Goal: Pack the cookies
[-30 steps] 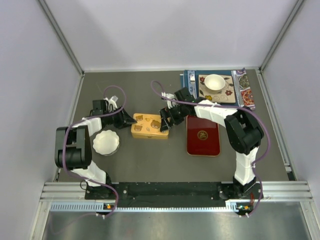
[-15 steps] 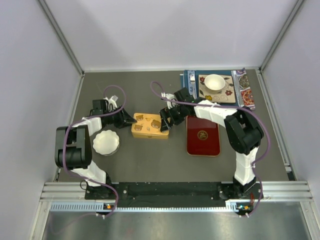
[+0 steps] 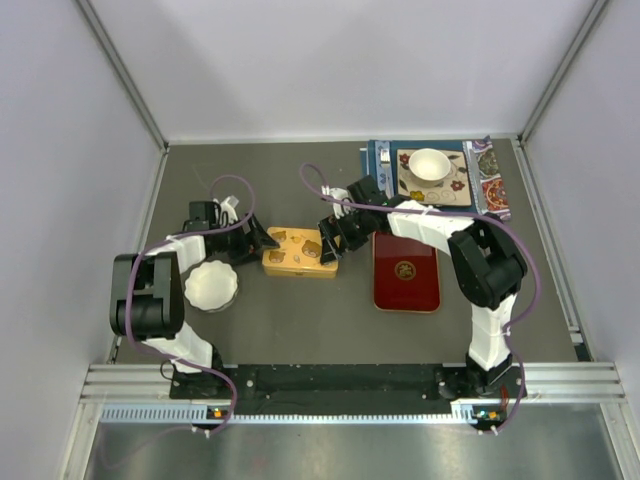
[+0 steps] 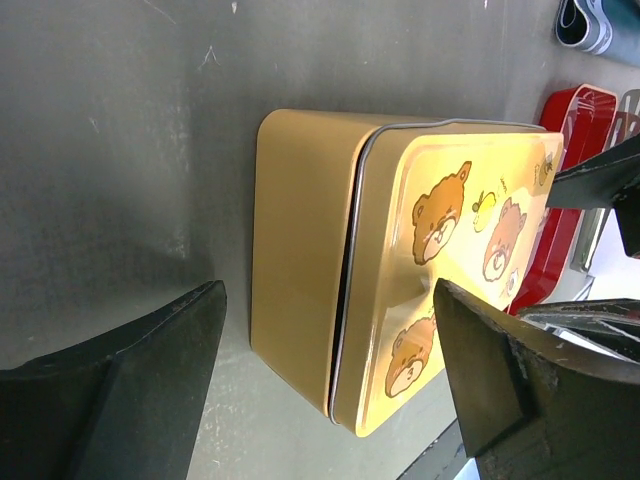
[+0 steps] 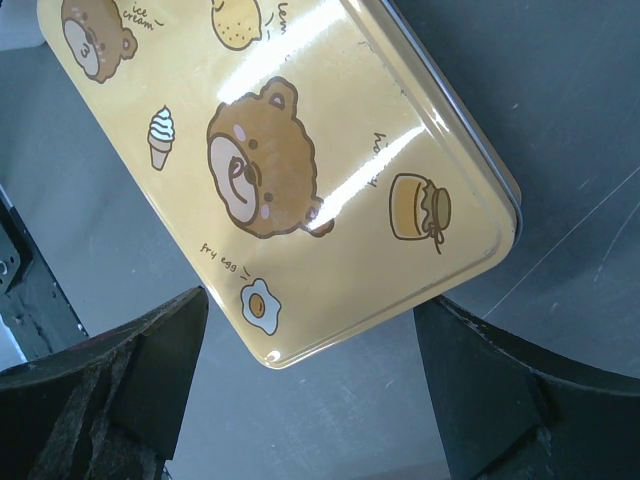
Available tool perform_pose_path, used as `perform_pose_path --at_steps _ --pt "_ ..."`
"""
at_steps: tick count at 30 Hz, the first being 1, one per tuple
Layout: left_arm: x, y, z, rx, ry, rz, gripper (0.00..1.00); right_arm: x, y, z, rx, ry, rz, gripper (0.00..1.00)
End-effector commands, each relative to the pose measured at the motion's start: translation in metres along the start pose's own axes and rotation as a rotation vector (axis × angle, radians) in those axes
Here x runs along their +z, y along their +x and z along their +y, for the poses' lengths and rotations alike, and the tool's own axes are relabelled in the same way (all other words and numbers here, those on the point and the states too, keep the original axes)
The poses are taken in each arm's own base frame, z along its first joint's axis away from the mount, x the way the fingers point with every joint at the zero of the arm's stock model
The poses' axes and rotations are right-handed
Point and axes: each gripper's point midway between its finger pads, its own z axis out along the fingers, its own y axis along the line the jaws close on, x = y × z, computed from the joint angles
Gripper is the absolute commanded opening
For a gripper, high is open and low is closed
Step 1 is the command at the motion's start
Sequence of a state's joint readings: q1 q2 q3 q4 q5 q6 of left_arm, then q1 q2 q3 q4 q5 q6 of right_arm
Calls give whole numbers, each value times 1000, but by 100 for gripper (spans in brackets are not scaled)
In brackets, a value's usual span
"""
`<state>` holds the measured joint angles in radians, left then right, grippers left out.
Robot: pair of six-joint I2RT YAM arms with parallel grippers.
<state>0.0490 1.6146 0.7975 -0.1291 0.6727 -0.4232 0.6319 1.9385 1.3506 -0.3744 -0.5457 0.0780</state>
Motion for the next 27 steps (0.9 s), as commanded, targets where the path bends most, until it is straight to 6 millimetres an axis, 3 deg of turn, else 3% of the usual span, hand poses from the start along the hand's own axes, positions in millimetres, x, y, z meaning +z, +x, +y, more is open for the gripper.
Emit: perform_pose_path --at_steps 1,12,27 --pt "-4 -1 -7 33 24 -13 91 -5 -29 18 -77 -36 -67 84" --pt "-9 5 -14 42 58 -11 89 -8 -31 19 -80 -33 -70 84" --pt "-11 14 -14 49 69 -19 71 -13 -40 24 -82 -41 -85 84"
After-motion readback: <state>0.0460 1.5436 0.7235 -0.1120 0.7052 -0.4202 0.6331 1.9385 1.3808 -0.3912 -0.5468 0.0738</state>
